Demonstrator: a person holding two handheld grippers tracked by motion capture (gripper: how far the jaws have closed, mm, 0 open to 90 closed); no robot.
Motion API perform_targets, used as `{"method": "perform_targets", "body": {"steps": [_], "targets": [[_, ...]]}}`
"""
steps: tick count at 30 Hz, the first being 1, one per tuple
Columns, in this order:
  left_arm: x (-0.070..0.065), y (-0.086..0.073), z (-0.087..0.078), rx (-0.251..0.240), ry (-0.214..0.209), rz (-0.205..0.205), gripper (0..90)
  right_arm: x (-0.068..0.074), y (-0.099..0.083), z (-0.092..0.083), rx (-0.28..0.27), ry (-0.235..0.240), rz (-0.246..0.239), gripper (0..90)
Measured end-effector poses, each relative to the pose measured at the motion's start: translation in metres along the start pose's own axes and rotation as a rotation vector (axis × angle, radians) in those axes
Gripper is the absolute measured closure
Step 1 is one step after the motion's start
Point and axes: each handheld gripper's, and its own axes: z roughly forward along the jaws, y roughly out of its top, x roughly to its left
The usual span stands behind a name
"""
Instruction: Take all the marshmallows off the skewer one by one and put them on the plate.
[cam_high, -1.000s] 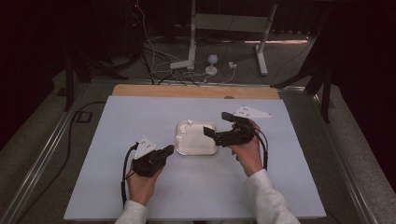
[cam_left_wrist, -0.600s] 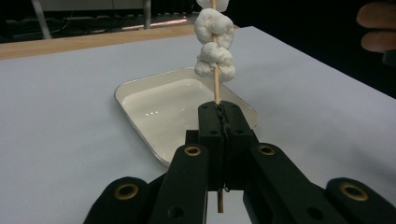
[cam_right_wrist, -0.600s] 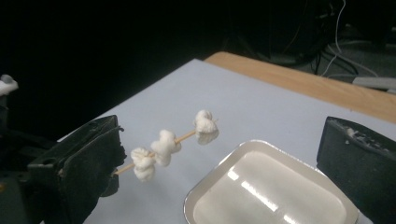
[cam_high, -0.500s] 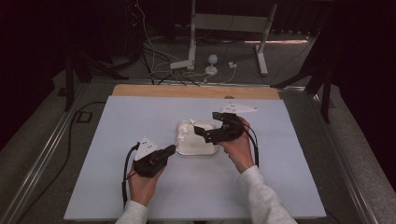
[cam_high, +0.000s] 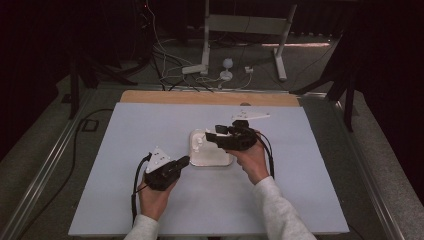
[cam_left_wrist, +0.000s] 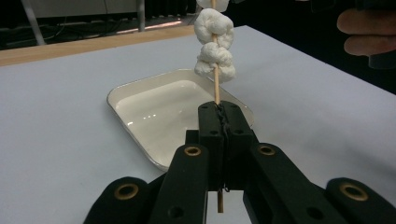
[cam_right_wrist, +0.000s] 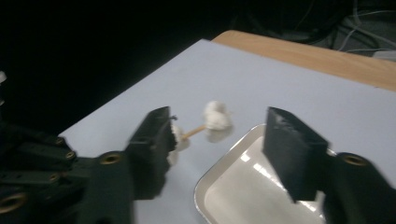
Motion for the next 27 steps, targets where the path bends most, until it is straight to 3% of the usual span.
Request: {"method": "perform_targets", "body": {"steps": [7, 9, 14, 23, 24, 25, 26, 27], "targets": [[-0.007, 0.000, 0.001, -0.007, -0.024, 0.044, 90.0, -0.002, 0.000, 0.010, 0.023, 0.008, 0.054, 55.3], [-0.007, 0.000, 0.001, -0.011, -0.029, 0.046, 90.0, -0.004, 0.000, 0.012, 0.031, 0.032, 0.080, 67.9], [-0.008, -0.001, 0.002, -0.007, -0.034, 0.048, 90.0, -0.005, 0.001, 0.008, 0.005, 0.051, 0.106, 76.9], [-0.013, 0.003, 0.001, 0.002, -0.018, 0.083, 90.0, 0.000, 0.003, 0.004, -0.035, -0.072, 0.033, 82.5], [-0.012, 0.003, 0.001, 0.008, -0.016, 0.084, 90.0, 0.001, 0.003, 0.003, -0.044, -0.108, 0.024, 83.1], [-0.011, 0.000, 0.000, 0.034, 0.003, 0.104, 90.0, 0.000, 0.004, 0.000, -0.068, -0.177, 0.008, 83.5], [-0.011, 0.000, 0.000, 0.034, 0.003, 0.104, 90.0, 0.000, 0.004, 0.000, -0.068, -0.177, 0.008, 83.5], [-0.008, -0.003, -0.002, 0.035, 0.006, 0.089, 90.0, -0.012, 0.008, -0.013, -0.119, -0.182, 0.073, 83.5]]}}
